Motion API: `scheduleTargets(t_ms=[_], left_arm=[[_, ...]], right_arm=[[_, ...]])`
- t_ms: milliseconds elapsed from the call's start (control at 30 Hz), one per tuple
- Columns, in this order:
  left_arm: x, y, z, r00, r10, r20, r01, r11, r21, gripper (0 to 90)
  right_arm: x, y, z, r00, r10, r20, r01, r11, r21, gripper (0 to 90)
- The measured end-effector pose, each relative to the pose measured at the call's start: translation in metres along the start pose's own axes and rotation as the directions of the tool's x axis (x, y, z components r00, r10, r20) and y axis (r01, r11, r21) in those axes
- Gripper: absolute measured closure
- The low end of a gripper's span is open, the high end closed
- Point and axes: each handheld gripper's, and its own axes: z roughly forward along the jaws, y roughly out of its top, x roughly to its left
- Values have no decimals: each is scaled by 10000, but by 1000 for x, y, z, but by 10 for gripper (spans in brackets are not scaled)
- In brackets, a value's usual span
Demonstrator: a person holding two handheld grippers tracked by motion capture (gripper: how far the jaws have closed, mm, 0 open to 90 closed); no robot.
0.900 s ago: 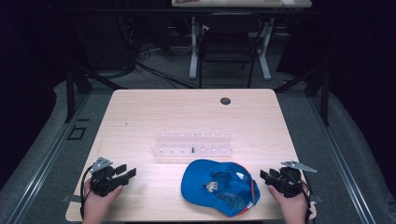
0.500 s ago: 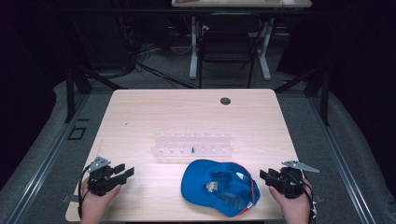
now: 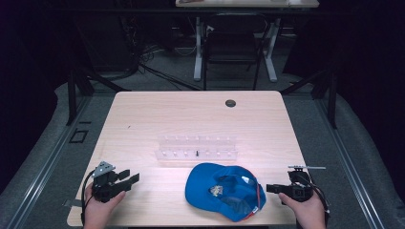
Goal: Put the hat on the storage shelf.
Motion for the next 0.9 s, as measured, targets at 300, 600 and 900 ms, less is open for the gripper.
scheduleTargets(t_ms=[300, 600, 900], left_arm=[[-2, 1, 3, 9999, 99, 25, -99, 9999, 98, 504], [0, 2, 3, 9999, 132, -16, -132, 9999, -5, 504], [1, 2, -1, 9998, 191, -65, -190, 9998, 84, 504]], right_arm=[[9, 0, 10, 9984, 139, 548, -225, 9871, 1588, 636], [14, 8, 21, 9930, 706, 949, -916, 9666, 2395, 646], [24, 12, 32, 9865, 489, 1564, -924, 9542, 2844, 664]])
